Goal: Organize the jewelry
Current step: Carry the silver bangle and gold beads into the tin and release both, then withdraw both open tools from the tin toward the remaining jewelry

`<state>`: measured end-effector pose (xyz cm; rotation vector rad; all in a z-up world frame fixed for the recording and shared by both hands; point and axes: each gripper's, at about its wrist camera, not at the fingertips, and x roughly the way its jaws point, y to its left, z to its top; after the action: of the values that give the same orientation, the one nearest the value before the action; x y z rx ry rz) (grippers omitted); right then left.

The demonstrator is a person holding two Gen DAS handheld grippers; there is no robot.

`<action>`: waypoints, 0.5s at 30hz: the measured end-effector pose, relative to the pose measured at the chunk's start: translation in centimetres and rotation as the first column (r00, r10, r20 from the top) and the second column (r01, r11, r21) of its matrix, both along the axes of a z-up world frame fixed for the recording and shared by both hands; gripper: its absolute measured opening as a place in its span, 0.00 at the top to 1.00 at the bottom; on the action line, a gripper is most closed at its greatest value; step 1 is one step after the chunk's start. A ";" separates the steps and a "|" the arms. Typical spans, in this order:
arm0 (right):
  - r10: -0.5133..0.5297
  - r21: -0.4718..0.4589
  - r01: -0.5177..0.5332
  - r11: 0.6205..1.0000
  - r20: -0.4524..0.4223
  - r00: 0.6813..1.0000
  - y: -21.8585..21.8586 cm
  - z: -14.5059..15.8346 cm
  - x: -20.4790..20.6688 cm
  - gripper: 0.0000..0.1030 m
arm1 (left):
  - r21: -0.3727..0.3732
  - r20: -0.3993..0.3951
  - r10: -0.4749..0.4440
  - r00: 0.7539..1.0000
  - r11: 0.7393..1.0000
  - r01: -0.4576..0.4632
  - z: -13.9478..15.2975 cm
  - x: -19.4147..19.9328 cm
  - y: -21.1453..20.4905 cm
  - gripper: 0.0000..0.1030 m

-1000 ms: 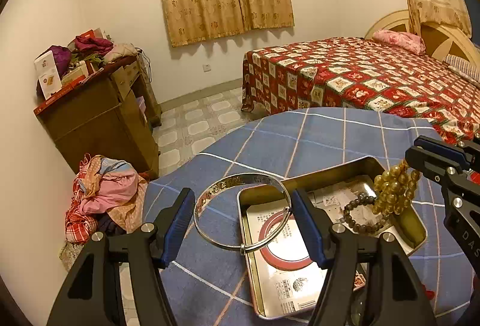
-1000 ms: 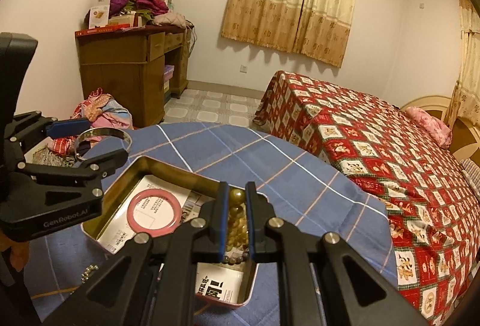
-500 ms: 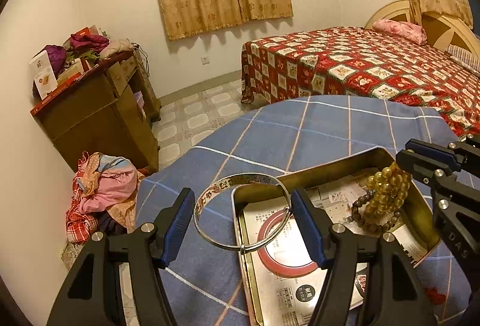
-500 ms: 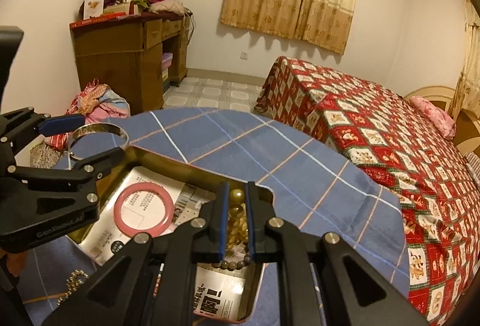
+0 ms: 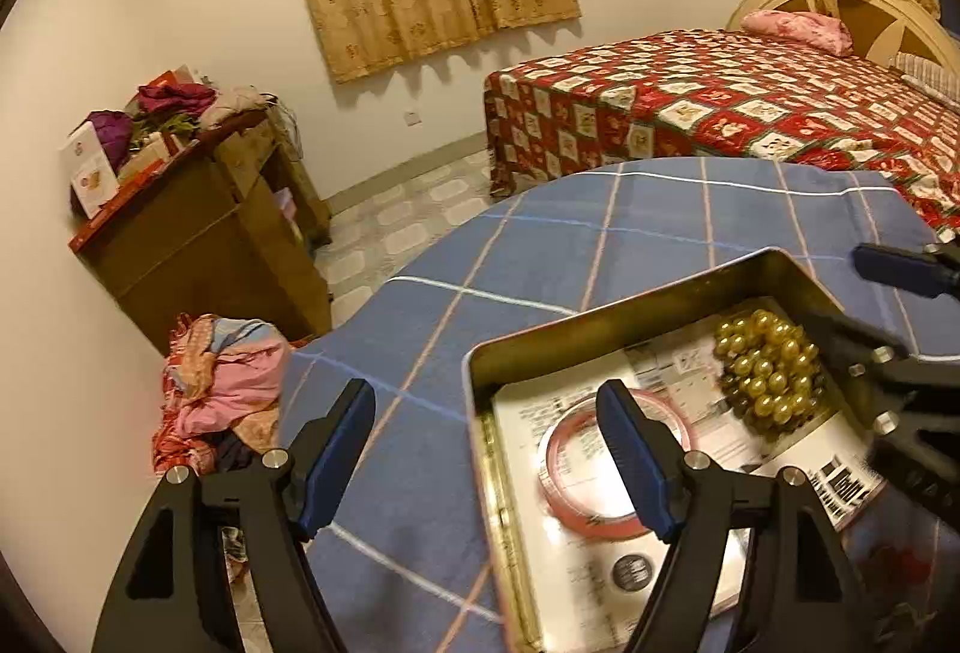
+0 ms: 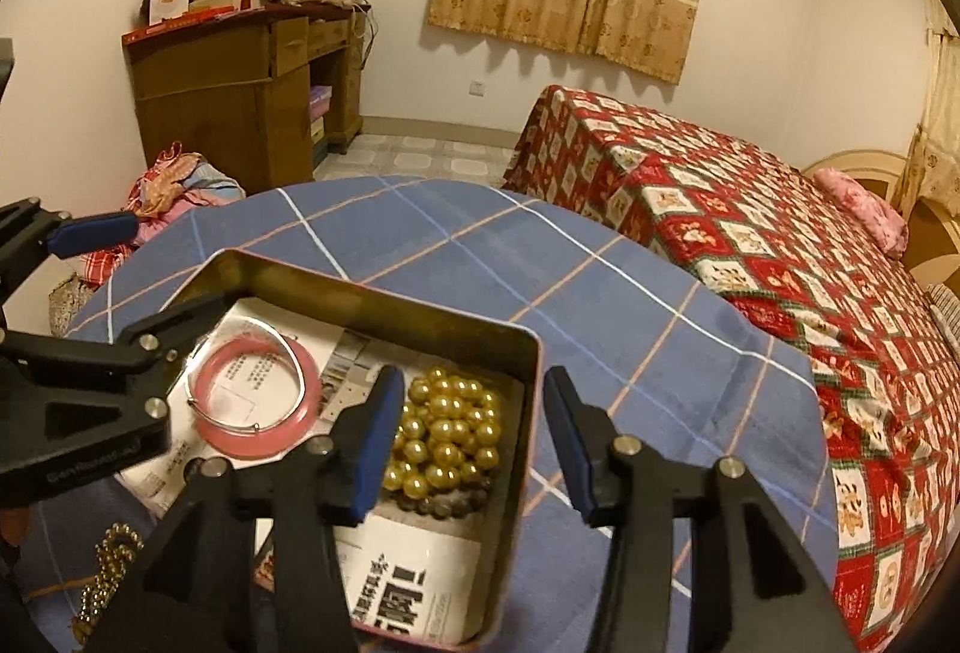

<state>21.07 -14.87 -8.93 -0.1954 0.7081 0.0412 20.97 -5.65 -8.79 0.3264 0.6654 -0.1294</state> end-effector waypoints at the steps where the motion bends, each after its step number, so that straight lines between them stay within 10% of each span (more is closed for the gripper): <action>1: -0.004 0.000 0.004 1.000 0.001 1.000 -0.2 0.0 -0.2 0.49 | -0.005 0.001 0.006 1.000 1.000 -0.006 0.0 -0.2 0.5 0.25; 15: -0.082 0.039 0.082 0.996 -0.001 0.997 -3.8 -0.5 -5.9 0.32 | -0.063 -0.001 0.088 0.996 0.994 -0.088 -0.5 -4.6 5.3 0.24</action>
<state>15.20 -18.68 -9.47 -0.1286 0.7140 -0.0234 16.39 -0.32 -9.33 0.2362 0.6717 -0.0655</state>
